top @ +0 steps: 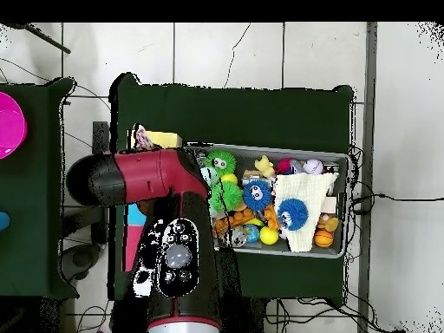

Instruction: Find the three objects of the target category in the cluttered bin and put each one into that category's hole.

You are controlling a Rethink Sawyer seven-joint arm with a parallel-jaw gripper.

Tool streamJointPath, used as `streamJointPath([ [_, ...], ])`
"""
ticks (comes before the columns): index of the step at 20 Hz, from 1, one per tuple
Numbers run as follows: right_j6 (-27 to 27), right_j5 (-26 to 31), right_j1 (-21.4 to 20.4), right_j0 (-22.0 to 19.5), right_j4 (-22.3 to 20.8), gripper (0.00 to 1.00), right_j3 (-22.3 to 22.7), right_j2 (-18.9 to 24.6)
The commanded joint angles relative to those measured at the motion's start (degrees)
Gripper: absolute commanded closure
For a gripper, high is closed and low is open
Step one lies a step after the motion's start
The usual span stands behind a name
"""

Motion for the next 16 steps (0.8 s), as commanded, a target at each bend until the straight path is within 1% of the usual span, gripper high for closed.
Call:
streamJointPath([
  [1, -2.83, 9.68, 1.90, -0.67, -2.50, 1.00, -5.14, 6.15],
  [6, -1.01, 8.54, 3.44, -0.09, -3.21, 1.00, -6.20, 5.42],
  [10, 0.47, 6.77, 4.48, 0.58, -3.35, 1.00, -5.71, 4.99],
  [16, -1.39, 4.06, 5.38, -0.36, -4.57, 1.00, -4.48, 5.51],
])
